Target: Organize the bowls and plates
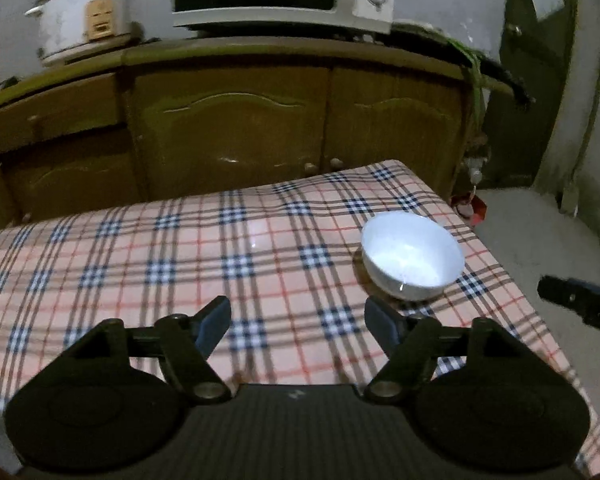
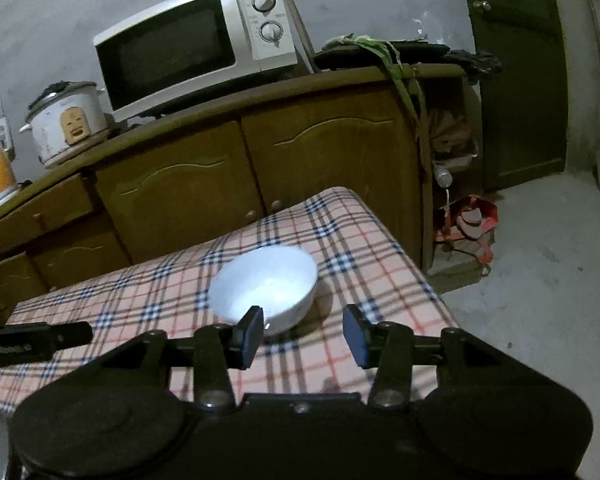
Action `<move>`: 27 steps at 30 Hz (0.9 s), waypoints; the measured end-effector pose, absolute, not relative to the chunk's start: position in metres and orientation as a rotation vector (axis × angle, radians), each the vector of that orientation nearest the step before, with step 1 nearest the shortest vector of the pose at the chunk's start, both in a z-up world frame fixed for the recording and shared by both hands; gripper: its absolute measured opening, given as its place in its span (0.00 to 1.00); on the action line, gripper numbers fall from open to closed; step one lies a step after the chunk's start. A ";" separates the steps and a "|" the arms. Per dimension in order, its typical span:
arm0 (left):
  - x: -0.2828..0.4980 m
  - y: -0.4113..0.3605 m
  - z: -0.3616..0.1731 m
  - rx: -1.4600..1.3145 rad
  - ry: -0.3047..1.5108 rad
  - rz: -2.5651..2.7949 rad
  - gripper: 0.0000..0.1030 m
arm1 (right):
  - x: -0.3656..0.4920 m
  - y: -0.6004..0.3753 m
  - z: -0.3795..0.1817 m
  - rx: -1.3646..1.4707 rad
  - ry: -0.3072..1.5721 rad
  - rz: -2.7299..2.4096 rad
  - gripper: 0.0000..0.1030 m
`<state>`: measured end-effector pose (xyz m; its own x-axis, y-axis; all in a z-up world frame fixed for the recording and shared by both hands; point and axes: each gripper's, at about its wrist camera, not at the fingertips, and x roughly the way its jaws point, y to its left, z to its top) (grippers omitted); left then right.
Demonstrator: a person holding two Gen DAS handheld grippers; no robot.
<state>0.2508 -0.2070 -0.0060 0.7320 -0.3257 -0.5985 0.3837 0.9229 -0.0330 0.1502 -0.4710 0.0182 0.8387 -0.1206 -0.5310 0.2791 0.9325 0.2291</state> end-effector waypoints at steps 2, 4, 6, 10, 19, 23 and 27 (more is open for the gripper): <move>0.266 -0.221 -0.010 0.109 0.648 -0.406 0.74 | 0.169 -0.480 0.014 0.323 0.548 -0.207 0.53; 0.282 -0.232 -0.014 0.090 0.660 -0.414 0.74 | 0.187 -0.488 0.009 0.335 0.562 -0.211 0.53; 0.298 -0.240 -0.019 0.059 0.682 -0.424 0.74 | 0.205 -0.494 0.001 0.339 0.578 -0.214 0.53; 0.323 -0.262 -0.033 0.029 0.710 -0.439 0.75 | 0.240 -0.507 -0.020 0.384 0.622 -0.221 0.53; 0.364 -0.301 -0.066 0.079 0.758 -0.446 0.72 | 0.289 -0.515 -0.060 0.431 0.701 -0.215 0.53; 0.374 -0.310 -0.081 0.122 0.785 -0.459 0.36 | 0.303 -0.515 -0.073 0.448 0.732 -0.189 0.35; 0.372 -0.308 -0.085 0.093 0.793 -0.518 0.17 | 0.302 -0.510 -0.077 0.453 0.719 -0.178 0.20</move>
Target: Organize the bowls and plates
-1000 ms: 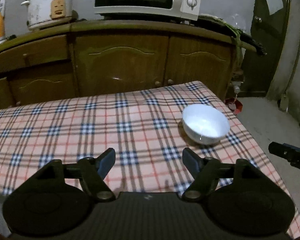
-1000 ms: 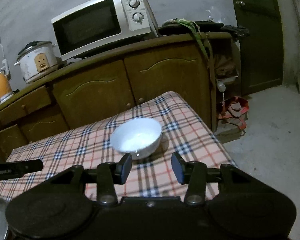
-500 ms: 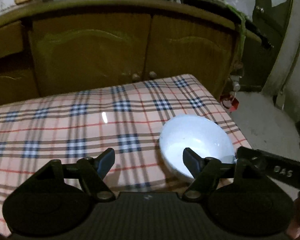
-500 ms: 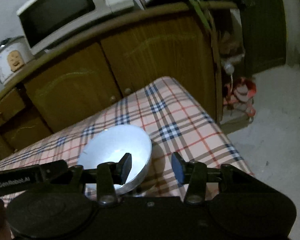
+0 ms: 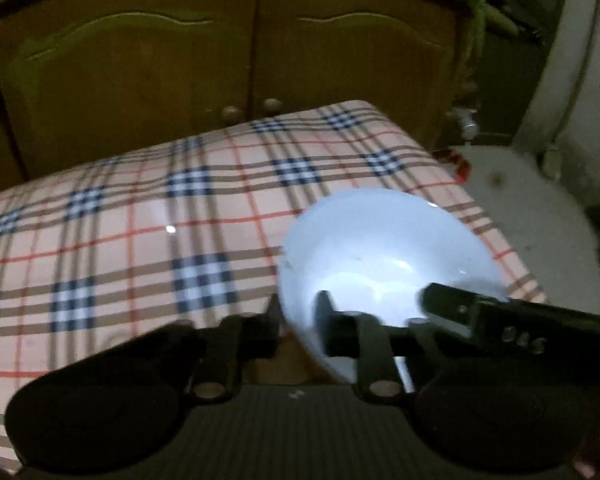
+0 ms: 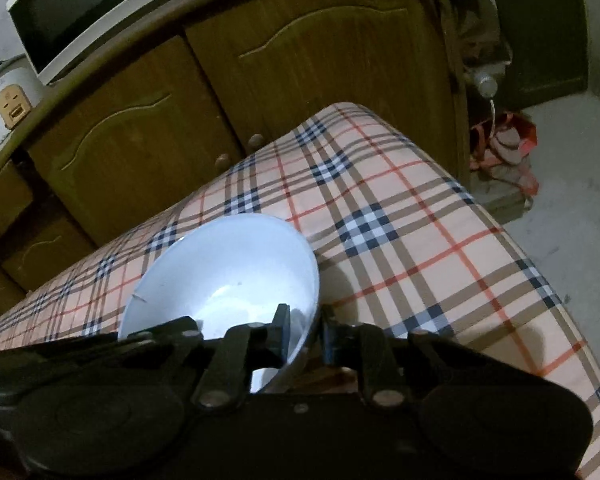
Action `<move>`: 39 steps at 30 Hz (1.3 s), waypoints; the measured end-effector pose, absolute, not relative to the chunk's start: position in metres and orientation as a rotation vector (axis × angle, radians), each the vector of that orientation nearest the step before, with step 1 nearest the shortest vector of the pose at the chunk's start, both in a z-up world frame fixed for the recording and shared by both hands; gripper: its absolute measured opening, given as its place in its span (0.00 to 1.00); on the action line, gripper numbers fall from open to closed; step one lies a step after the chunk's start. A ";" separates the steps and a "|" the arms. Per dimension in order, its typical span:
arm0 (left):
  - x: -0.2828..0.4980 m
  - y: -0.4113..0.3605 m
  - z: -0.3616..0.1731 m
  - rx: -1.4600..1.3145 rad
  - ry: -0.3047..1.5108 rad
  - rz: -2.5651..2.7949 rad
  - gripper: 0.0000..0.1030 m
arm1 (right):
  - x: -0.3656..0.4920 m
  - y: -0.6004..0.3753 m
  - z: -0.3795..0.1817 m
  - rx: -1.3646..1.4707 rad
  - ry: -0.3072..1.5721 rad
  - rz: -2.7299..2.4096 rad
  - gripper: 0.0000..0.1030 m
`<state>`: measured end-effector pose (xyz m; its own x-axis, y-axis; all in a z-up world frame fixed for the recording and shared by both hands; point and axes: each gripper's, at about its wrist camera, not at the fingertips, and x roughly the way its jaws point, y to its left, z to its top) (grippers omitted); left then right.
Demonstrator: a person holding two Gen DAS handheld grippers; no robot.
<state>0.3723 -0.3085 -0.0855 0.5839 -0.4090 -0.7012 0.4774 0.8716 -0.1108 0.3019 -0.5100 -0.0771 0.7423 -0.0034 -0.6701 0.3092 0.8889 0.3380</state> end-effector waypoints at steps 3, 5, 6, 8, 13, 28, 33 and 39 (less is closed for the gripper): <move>0.366 -0.307 -0.084 0.091 0.808 -0.526 0.17 | 0.295 -0.507 -0.075 0.448 0.712 -0.193 0.19; 0.357 -0.305 -0.081 0.092 0.801 -0.527 0.16 | 0.288 -0.506 -0.072 0.458 0.705 -0.195 0.19; 0.352 -0.304 -0.077 0.093 0.797 -0.527 0.16 | 0.283 -0.505 -0.069 0.454 0.698 -0.194 0.19; 0.345 -0.302 -0.072 0.080 0.797 -0.527 0.16 | 0.273 -0.502 -0.062 0.442 0.688 -0.192 0.19; 0.313 -0.290 -0.049 0.072 0.777 -0.508 0.16 | 0.244 -0.490 -0.038 0.425 0.664 -0.180 0.19; 0.201 -0.258 0.014 0.096 0.651 -0.470 0.16 | 0.133 -0.438 0.038 0.369 0.563 -0.140 0.19; 0.173 -0.250 0.024 0.101 0.622 -0.464 0.16 | 0.102 -0.424 0.053 0.365 0.544 -0.136 0.19; 0.143 -0.234 0.031 0.104 0.589 -0.453 0.17 | 0.072 -0.405 0.065 0.351 0.524 -0.126 0.19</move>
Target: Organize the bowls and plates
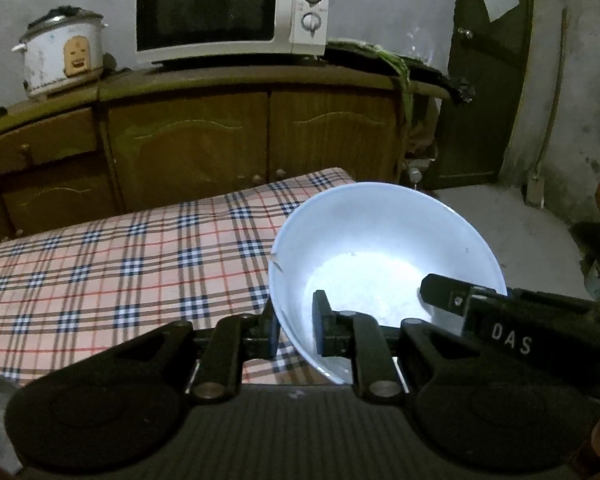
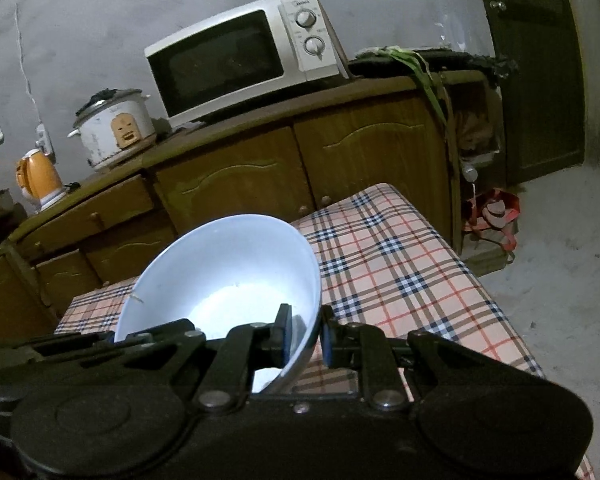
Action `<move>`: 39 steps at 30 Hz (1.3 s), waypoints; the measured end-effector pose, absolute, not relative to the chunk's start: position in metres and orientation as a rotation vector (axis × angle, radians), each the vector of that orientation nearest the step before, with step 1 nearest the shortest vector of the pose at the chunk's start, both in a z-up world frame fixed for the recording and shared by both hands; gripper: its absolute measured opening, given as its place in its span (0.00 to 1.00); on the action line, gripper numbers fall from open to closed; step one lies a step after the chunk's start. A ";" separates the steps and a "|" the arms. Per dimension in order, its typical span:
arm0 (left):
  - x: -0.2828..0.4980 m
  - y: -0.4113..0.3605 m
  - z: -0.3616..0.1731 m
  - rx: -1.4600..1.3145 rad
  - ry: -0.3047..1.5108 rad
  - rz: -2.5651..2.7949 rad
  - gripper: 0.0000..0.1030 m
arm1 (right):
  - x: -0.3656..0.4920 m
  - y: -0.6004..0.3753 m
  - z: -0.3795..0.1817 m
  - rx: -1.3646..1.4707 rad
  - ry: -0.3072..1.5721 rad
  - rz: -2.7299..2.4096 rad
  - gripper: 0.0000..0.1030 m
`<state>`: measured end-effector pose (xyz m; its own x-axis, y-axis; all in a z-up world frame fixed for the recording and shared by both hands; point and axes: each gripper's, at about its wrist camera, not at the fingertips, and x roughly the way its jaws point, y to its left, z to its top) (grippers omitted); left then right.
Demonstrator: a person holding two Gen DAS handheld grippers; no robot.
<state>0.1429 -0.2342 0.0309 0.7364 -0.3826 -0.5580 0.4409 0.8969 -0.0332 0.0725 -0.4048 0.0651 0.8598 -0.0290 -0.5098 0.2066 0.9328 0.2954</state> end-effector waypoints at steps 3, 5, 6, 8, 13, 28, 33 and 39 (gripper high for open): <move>0.132 -0.223 0.032 0.096 0.578 -0.444 0.17 | 0.063 -0.393 0.069 0.336 0.518 -0.116 0.19; 0.126 -0.217 0.032 0.094 0.574 -0.437 0.17 | 0.058 -0.386 0.071 0.333 0.517 -0.107 0.19; 0.124 -0.215 0.033 0.095 0.571 -0.431 0.17 | 0.055 -0.382 0.071 0.332 0.516 -0.104 0.19; 0.119 -0.209 0.033 0.096 0.568 -0.423 0.17 | 0.051 -0.376 0.071 0.335 0.515 -0.097 0.19; 0.110 -0.197 0.030 0.093 0.561 -0.406 0.17 | 0.042 -0.361 0.068 0.332 0.516 -0.080 0.19; 0.094 -0.171 0.007 0.089 0.599 -0.364 0.17 | 0.033 -0.331 0.045 0.319 0.579 -0.042 0.19; 0.093 -0.164 0.001 0.089 0.616 -0.358 0.17 | 0.033 -0.324 0.037 0.317 0.603 -0.033 0.20; 0.094 -0.158 -0.012 0.089 0.649 -0.354 0.17 | 0.035 -0.317 0.022 0.320 0.639 -0.025 0.20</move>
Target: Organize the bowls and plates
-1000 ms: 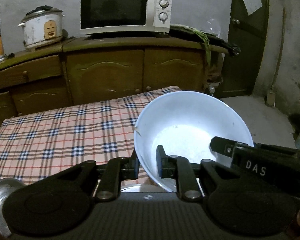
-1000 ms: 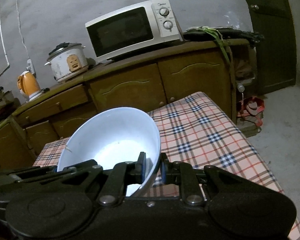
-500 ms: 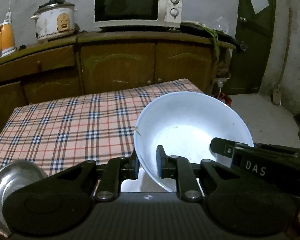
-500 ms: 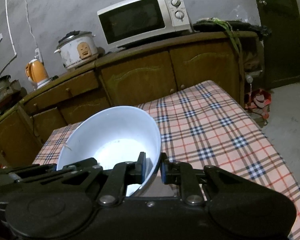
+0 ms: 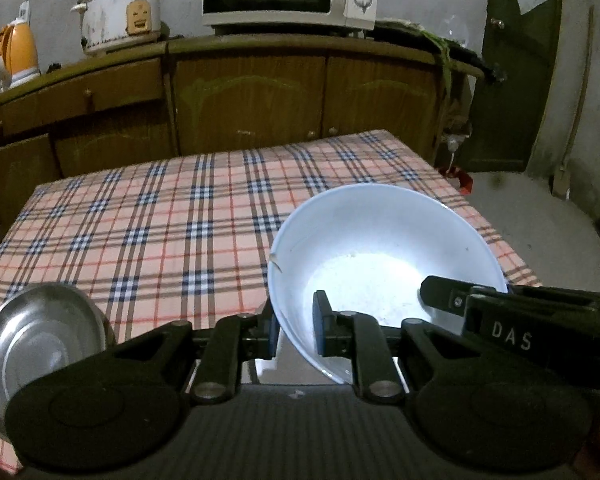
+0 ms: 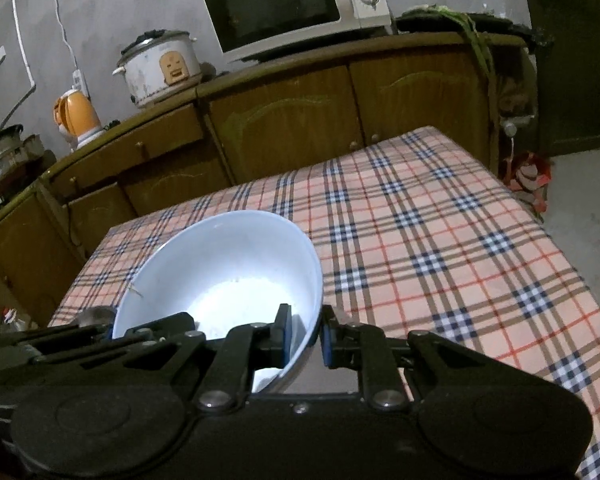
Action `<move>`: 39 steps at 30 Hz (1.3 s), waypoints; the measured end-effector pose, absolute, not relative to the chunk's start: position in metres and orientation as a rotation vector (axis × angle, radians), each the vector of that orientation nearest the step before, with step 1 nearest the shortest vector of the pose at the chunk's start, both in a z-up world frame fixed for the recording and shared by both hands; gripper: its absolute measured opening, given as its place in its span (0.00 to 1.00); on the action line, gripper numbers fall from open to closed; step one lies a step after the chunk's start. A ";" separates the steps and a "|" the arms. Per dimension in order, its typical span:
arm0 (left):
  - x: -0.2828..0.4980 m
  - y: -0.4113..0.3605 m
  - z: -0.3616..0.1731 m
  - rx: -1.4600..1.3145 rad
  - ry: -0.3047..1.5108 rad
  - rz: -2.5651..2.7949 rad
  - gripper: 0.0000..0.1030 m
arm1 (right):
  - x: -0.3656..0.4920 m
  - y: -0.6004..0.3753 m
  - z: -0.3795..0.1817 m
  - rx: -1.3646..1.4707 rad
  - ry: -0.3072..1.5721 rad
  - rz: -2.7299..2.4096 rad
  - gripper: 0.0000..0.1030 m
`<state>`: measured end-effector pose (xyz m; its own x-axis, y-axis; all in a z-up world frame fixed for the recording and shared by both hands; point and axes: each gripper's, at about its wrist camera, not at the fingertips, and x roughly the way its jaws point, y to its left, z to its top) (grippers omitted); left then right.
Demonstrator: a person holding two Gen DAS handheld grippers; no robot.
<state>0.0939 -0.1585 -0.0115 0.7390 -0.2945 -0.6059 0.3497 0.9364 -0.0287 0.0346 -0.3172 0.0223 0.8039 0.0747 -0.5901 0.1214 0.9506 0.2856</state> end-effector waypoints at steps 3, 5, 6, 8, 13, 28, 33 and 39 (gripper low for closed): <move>0.095 -0.156 -0.018 0.096 0.664 -0.355 0.17 | 0.036 -0.315 0.014 0.323 0.660 -0.023 0.20; 0.095 -0.155 -0.023 0.098 0.677 -0.355 0.17 | 0.036 -0.314 0.008 0.324 0.675 -0.023 0.20; 0.095 -0.154 -0.026 0.099 0.685 -0.353 0.17 | 0.037 -0.314 0.005 0.324 0.682 -0.022 0.20; 0.097 -0.154 -0.032 0.103 0.697 -0.355 0.17 | 0.038 -0.313 -0.002 0.323 0.698 -0.024 0.20; 0.101 -0.155 -0.045 0.107 0.721 -0.366 0.17 | 0.040 -0.314 -0.015 0.324 0.727 -0.037 0.19; 0.105 -0.161 -0.066 0.135 0.731 -0.369 0.18 | 0.048 -0.312 -0.040 0.285 0.762 -0.052 0.20; 0.106 -0.160 -0.066 0.132 0.731 -0.373 0.18 | 0.050 -0.313 -0.040 0.281 0.772 -0.047 0.20; 0.106 -0.158 -0.068 0.111 0.733 -0.383 0.19 | 0.049 -0.315 -0.040 0.295 0.776 -0.033 0.21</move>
<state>0.1058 -0.1585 -0.0678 0.6775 -0.3014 -0.6709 0.3783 0.9251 -0.0335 0.0486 -0.3150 -0.0396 0.7152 0.0792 -0.6944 0.1370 0.9584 0.2504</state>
